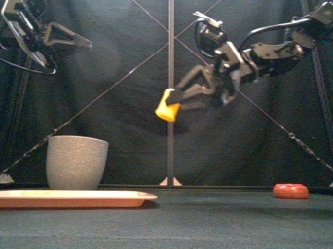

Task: Pick the yellow can then place it in the grey bowl
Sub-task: Place yellow can in the grey bowl

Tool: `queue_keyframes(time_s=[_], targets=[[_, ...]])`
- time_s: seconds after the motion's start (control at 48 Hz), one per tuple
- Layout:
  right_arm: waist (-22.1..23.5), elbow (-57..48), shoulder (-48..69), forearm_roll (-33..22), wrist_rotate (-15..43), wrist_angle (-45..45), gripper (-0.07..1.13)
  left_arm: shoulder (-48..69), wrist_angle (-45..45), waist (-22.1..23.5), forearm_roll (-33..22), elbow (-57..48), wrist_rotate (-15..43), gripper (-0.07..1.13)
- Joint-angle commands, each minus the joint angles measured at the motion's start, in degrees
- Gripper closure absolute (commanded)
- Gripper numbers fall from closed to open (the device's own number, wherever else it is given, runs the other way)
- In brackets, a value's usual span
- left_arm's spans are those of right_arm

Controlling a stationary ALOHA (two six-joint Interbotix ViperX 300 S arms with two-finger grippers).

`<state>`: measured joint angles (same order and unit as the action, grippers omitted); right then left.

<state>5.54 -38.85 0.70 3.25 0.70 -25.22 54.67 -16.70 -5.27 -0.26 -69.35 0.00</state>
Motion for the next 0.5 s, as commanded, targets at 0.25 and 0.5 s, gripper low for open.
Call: queue_keyframes(time_s=[0.25,0.5], targets=[[5.80,19.42,-12.39,-1.23,-0.18,-0.79,0.37,-0.26,-1.41,-0.26,-0.18,0.88,0.09,1.07],[5.98,30.76,-22.15,-1.23,0.00,1.05,0.36,-0.35,-1.76,-0.18,-0.09,0.70,0.18,1.07]])
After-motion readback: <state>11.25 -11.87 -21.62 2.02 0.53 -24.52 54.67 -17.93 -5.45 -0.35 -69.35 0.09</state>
